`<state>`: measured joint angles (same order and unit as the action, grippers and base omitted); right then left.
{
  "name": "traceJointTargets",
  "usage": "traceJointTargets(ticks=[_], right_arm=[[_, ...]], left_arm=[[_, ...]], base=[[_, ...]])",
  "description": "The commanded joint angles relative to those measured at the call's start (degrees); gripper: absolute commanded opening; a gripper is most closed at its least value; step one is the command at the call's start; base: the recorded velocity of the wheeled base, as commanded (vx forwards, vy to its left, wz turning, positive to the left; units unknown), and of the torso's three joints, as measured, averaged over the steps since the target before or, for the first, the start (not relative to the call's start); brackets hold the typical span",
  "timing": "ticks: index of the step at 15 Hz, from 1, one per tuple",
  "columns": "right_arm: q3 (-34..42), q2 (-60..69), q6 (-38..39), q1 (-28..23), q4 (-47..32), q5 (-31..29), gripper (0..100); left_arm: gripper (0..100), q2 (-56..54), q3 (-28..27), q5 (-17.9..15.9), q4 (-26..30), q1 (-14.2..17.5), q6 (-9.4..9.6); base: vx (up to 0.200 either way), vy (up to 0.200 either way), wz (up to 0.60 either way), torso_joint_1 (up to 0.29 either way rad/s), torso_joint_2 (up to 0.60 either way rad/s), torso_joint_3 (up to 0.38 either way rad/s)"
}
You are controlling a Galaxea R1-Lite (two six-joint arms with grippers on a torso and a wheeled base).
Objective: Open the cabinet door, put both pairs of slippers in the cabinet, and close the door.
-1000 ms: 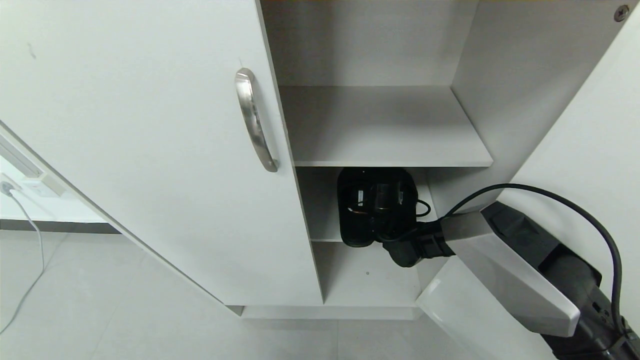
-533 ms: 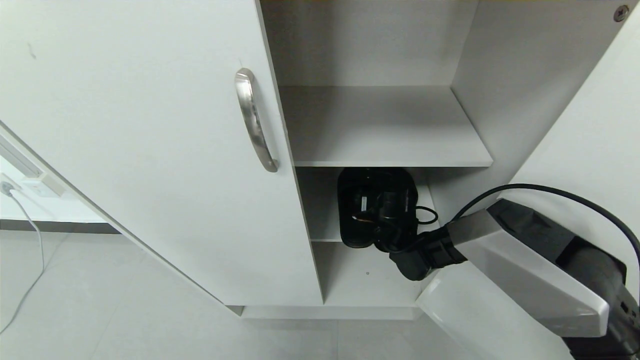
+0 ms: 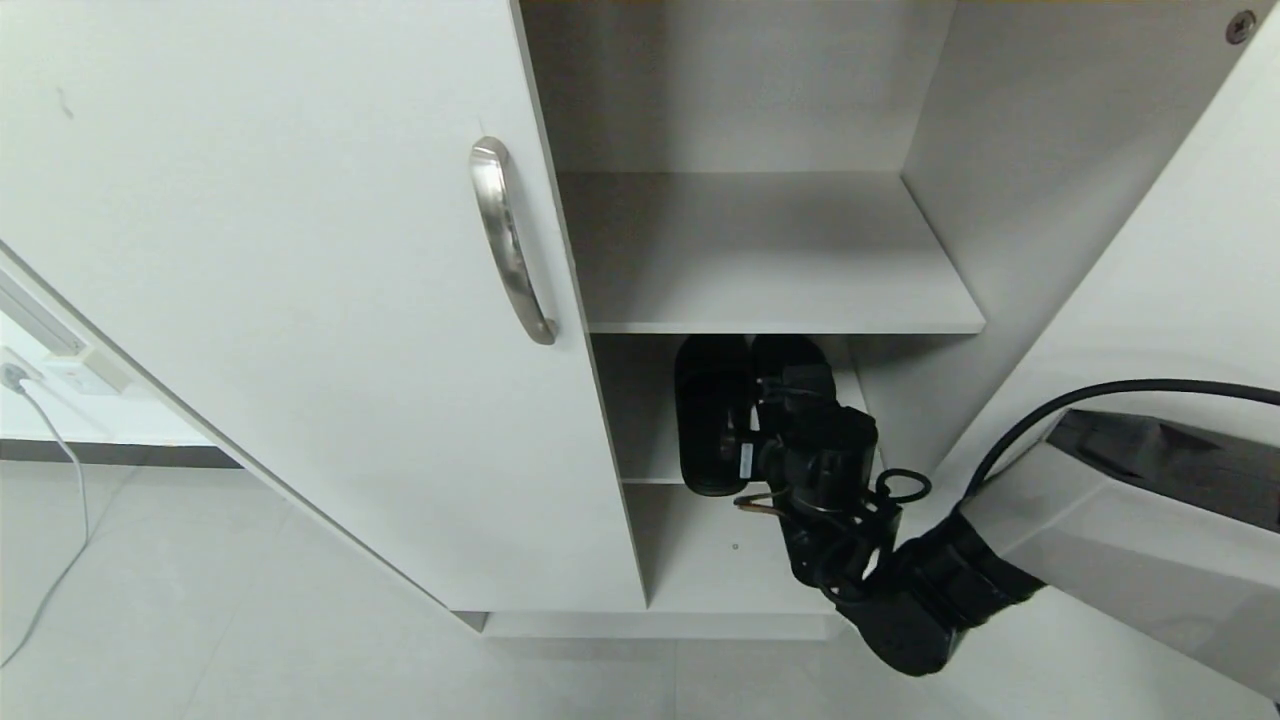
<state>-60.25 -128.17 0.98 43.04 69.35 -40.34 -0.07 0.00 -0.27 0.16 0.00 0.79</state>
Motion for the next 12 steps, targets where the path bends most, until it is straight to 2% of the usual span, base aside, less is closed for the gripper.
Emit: traceJointTargets(ticks=[1,5,12], right_arm=[[10.41,7.23,-0.18,4.15,2.37,0.88,100],[15.16,8.11,-0.1,5.03,3.95,3.6,100],[15.77,8.2,-0.18,5.03,4.04,3.6,100]], left_arm=[[0,0.07,0.0,0.0,-0.07,0.0,0.0],[0,0.07,0.0,0.0,0.02,0.0,0.09],[0,0.07,0.0,-0.08,0.02,0.0,0.09]], base=[[0.0,0.0,0.0,0.0,0.0,0.0],[0.0,0.0,0.0,0.0,0.0,0.0],[-0.2,0.0,0.0,0.004,0.0,0.004]])
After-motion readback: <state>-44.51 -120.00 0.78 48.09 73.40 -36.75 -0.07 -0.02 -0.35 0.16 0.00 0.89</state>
